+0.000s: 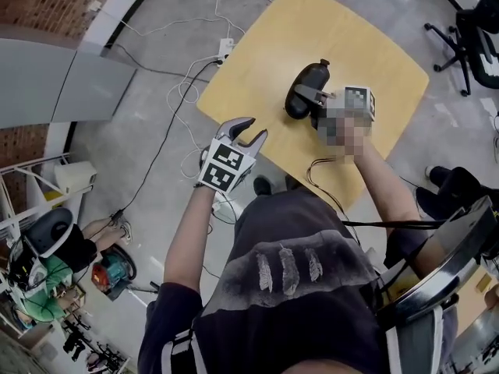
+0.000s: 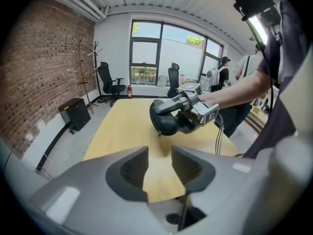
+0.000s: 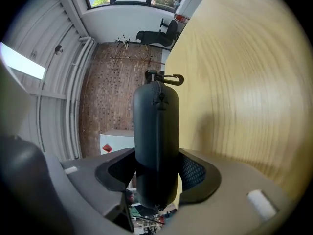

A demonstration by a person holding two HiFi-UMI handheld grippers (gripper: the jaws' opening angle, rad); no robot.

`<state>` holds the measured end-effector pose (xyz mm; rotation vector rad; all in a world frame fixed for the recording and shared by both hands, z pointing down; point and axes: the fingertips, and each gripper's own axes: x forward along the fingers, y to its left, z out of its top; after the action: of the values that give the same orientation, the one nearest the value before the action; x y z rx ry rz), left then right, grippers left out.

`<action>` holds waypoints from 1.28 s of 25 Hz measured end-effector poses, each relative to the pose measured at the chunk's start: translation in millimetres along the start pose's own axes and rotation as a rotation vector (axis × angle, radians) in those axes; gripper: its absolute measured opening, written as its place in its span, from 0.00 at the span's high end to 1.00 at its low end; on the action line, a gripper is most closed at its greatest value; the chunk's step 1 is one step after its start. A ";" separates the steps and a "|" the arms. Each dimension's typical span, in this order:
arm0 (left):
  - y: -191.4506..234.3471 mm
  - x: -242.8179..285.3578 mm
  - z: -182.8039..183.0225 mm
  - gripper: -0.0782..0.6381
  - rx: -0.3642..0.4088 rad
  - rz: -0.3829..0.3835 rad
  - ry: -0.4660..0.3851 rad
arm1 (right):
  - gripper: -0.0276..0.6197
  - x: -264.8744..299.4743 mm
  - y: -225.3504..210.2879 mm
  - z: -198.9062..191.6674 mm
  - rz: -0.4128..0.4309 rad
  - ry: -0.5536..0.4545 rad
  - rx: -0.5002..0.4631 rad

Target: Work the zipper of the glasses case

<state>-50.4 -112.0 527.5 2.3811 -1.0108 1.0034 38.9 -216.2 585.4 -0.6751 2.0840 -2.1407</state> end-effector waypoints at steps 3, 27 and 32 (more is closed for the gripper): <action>-2.4 4.7 7.2 0.72 -0.003 0.004 -0.005 | 0.56 4.3 -15.6 17.7 -0.066 0.030 -0.036; 4.3 6.0 23.3 0.89 0.000 0.051 -0.061 | 0.48 -22.7 -63.3 60.7 -0.381 0.131 -0.290; 11.1 1.2 31.9 0.89 -0.032 0.075 -0.120 | 0.48 -41.7 -67.7 63.4 -0.398 0.066 -0.290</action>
<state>-43.0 -138.1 507.3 2.4175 -1.1577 0.8722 115.8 -255.6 638.9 -1.1522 2.5028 -2.0741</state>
